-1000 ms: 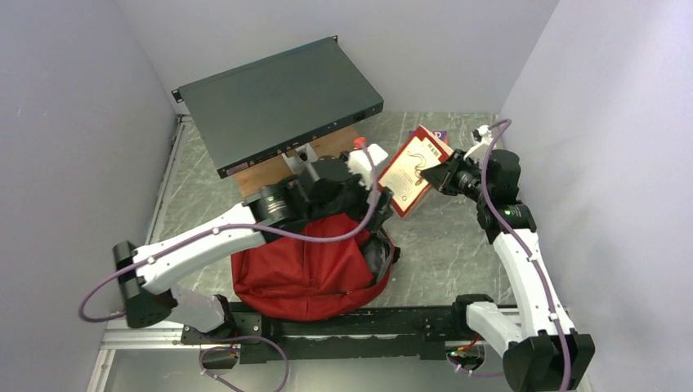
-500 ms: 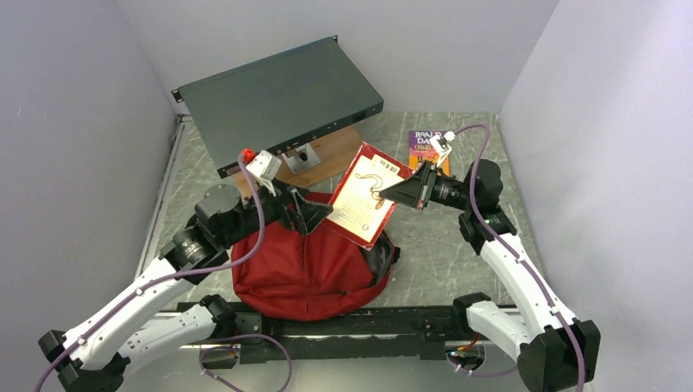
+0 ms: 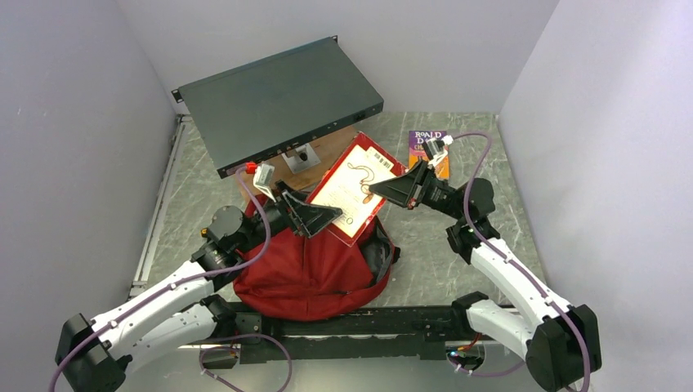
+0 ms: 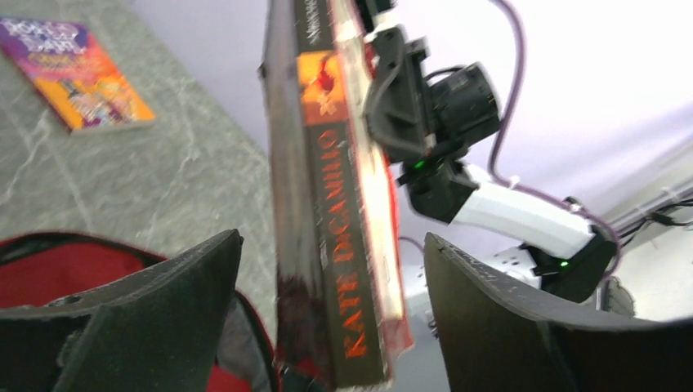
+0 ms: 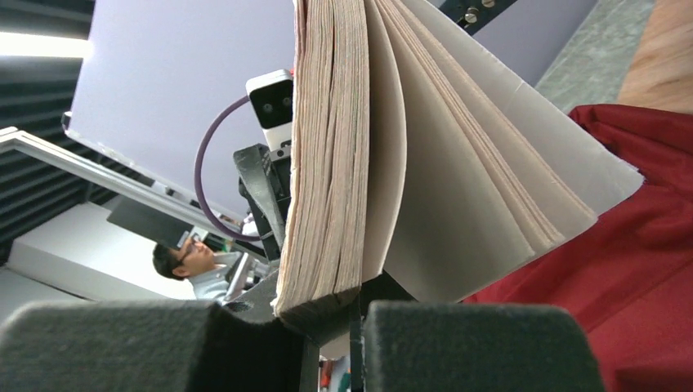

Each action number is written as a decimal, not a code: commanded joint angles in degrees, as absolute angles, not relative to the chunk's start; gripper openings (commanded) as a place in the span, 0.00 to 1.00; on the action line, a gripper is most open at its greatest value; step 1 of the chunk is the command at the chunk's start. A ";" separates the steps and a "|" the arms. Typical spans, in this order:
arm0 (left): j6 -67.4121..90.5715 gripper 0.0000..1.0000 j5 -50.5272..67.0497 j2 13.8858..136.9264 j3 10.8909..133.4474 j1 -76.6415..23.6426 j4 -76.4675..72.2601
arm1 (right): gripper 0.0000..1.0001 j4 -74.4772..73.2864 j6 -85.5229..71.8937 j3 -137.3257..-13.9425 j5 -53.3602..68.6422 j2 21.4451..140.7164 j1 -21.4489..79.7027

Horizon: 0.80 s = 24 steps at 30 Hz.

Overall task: Pack the student bag
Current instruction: Pick up the book from the center of the board.

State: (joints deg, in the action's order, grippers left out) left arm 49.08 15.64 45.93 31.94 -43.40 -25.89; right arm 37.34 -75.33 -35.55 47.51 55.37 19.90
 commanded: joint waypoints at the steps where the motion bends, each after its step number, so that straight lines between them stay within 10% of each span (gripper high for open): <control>1: 54.66 0.78 17.81 47.46 31.39 -43.21 -40.86 | 0.00 47.60 -78.16 -34.53 38.37 54.51 23.56; 11: 54.40 0.14 15.20 47.32 29.78 -43.21 -40.84 | 0.02 41.76 -71.18 -35.22 31.10 52.89 27.33; 15: 49.95 0.00 15.18 46.13 33.45 -42.37 -31.24 | 0.54 20.59 -55.10 -42.22 34.54 54.48 27.33; 24: 48.29 0.00 21.97 39.27 34.50 -31.22 -22.19 | 0.83 -16.33 -23.23 -48.73 31.78 53.46 26.92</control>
